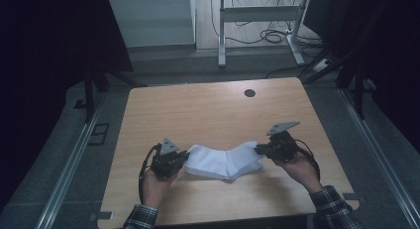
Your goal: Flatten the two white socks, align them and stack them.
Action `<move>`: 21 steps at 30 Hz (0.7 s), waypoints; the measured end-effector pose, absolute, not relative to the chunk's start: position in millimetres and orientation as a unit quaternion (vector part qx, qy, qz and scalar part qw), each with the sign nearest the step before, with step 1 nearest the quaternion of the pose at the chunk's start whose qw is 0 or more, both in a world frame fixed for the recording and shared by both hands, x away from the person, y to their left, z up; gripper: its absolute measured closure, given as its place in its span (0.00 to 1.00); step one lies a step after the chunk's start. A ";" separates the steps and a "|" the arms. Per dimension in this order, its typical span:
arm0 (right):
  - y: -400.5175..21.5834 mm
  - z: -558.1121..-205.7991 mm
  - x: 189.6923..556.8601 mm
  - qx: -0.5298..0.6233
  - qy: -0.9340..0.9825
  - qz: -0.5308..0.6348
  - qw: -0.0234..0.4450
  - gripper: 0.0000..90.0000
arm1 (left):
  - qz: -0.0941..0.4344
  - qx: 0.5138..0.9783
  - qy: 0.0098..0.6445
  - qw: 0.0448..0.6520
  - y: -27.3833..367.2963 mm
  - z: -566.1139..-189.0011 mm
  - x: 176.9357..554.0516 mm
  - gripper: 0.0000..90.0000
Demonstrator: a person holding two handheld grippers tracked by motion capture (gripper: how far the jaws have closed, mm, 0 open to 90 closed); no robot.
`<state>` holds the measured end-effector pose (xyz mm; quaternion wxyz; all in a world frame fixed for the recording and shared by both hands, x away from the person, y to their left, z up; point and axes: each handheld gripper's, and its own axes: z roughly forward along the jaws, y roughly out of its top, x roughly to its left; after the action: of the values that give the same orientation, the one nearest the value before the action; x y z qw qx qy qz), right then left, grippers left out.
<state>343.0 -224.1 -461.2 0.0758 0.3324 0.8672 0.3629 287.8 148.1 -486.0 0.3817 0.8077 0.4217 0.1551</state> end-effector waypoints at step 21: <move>-224.5 -496.3 342.7 0.357 0.871 0.323 0.093 0.58 | 0.173 0.813 0.439 0.341 141.9 -513.4 298.8 0.57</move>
<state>342.7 -224.5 -496.3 0.0925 0.3573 0.8714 0.3233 298.8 141.9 -513.4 0.3412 0.8127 0.4394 0.1732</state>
